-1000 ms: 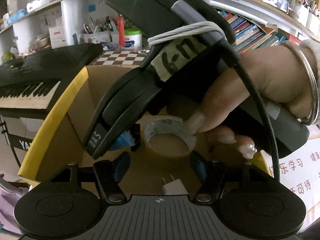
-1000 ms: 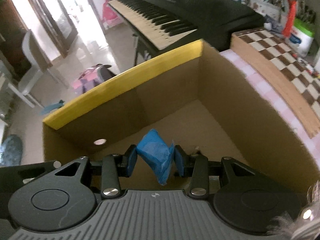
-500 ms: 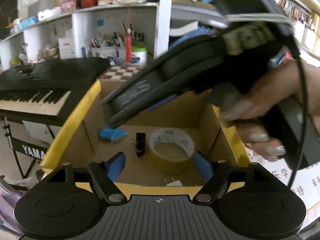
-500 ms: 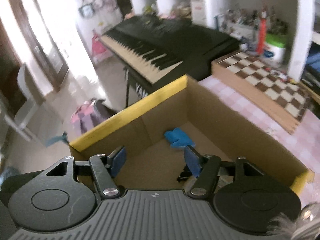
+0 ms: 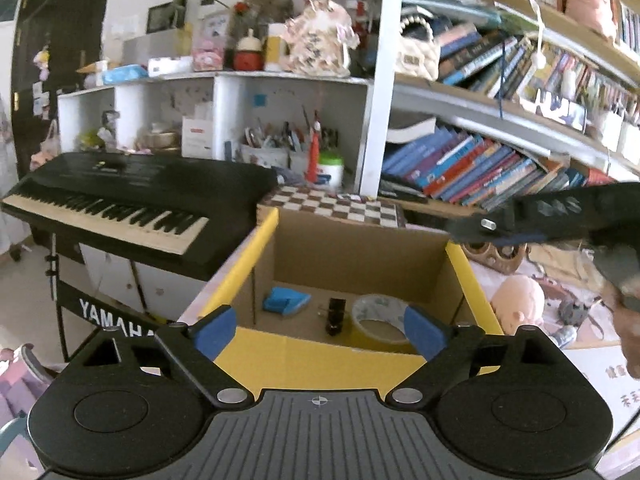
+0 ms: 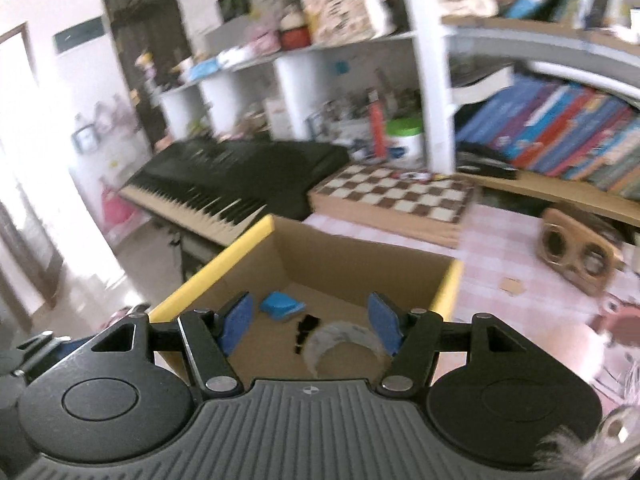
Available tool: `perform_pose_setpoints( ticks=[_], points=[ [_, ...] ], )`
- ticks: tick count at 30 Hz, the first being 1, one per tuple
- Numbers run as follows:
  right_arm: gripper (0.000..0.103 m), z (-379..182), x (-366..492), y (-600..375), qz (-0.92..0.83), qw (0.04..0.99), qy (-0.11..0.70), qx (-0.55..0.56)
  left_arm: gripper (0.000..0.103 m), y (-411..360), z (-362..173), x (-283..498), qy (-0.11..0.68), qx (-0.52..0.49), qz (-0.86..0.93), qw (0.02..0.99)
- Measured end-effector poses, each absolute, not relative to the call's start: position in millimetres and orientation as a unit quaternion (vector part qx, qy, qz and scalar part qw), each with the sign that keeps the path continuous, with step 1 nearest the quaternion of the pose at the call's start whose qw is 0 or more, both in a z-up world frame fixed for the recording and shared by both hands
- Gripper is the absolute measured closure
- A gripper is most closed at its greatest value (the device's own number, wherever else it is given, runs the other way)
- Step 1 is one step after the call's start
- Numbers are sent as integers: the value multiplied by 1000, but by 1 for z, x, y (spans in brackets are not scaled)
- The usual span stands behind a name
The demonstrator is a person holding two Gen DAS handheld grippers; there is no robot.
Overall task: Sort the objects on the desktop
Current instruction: 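Withdraw both open tools from the yellow box back over the table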
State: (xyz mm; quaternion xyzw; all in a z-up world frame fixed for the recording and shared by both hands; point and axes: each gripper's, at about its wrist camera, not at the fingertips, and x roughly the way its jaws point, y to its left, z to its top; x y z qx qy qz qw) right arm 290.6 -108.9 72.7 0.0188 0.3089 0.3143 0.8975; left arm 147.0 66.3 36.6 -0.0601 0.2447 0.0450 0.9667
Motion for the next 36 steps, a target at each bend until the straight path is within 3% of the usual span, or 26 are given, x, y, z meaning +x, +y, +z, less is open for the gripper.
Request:
perform_pose_setpoints(
  ticks=[14,25,36],
  points=[
    [37,65,169,-165,194,945,257,48,8,62,41,78,226,-55,13,972],
    [33,37,77,-163,153,960,233,-7,8,53,22,30,243,-67,-4,968],
    [29,12,38,-161,143,952,271,-1,8,36,9,8,257,-48,-24,965]
  ],
)
